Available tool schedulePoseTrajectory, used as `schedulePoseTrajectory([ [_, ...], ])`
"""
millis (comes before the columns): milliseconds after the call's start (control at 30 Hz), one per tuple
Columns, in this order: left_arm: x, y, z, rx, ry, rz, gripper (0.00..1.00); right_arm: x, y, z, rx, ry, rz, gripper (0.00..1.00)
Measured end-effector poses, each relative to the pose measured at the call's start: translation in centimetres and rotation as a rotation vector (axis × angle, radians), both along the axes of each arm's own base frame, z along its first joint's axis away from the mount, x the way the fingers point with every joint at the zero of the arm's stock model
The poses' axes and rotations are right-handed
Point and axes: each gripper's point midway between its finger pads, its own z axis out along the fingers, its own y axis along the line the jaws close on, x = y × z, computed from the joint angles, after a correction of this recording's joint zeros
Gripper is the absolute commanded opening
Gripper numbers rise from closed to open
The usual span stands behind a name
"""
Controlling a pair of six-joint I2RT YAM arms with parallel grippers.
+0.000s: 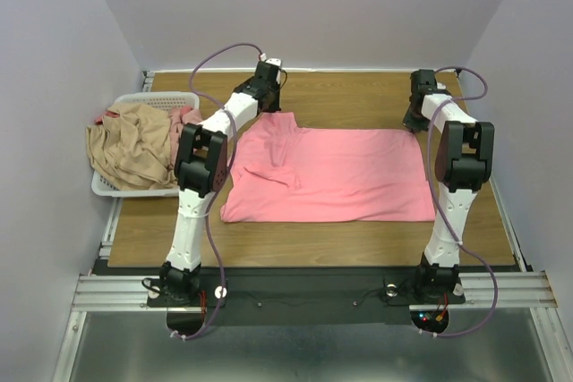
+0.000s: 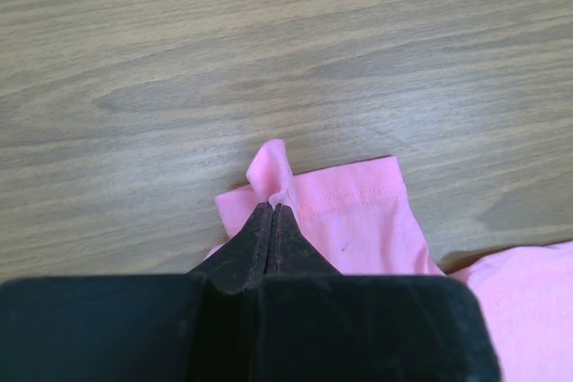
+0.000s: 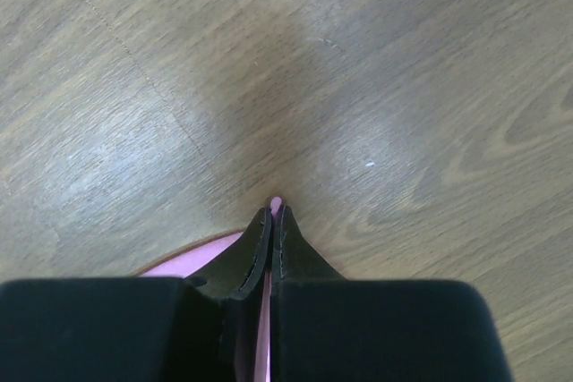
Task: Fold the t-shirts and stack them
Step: Fold the tshirt
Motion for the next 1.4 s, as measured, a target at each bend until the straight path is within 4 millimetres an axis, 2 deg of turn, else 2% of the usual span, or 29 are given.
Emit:
schedulePoseTrajectory([
  [67, -0.2, 0.0, 0.3, 0.001, -0.003, -0.006, 0.0, -0.1, 0.0, 0.0, -0.001, 0.001, 0.001, 0.0],
  [200, -1.3, 0.1, 0.3, 0.0, -0.004, -0.018, 0.0, -1.6, 0.2, 0.2, 0.005, 0.019, 0.005, 0.0],
  [400, -5.0, 0.7, 0.2, 0.002, 0.024, -0.041, 0.0, -3.7, 0.5, 1.6, 0.016, 0.014, 0.009, 0.01],
  [667, -8.9, 1.0, 2.0, -0.035, -0.012, -0.047, 0.0, -6.9, 1.0, 4.2, 0.03, -0.026, 0.0, 0.0],
  [933, -12.5, 1.4, 2.7, -0.059, -0.025, -0.041, 0.0, -9.7, 1.2, 4.7, 0.042, -0.033, -0.021, 0.0],
  [1067, -14.2, 2.1, 2.9, -0.064, -0.026, -0.024, 0.0, -10.7, 1.3, 5.5, 0.041, -0.05, -0.029, 0.0],
  [1233, -16.5, 3.4, 3.9, -0.084, -0.053, 0.003, 0.0, -10.8, 0.9, 6.9, 0.024, -0.089, -0.047, 0.0],
  [1400, -18.2, 4.5, 5.1, -0.116, -0.095, 0.036, 0.0, -11.8, 0.5, 6.5, 0.003, -0.077, -0.062, 0.0],
])
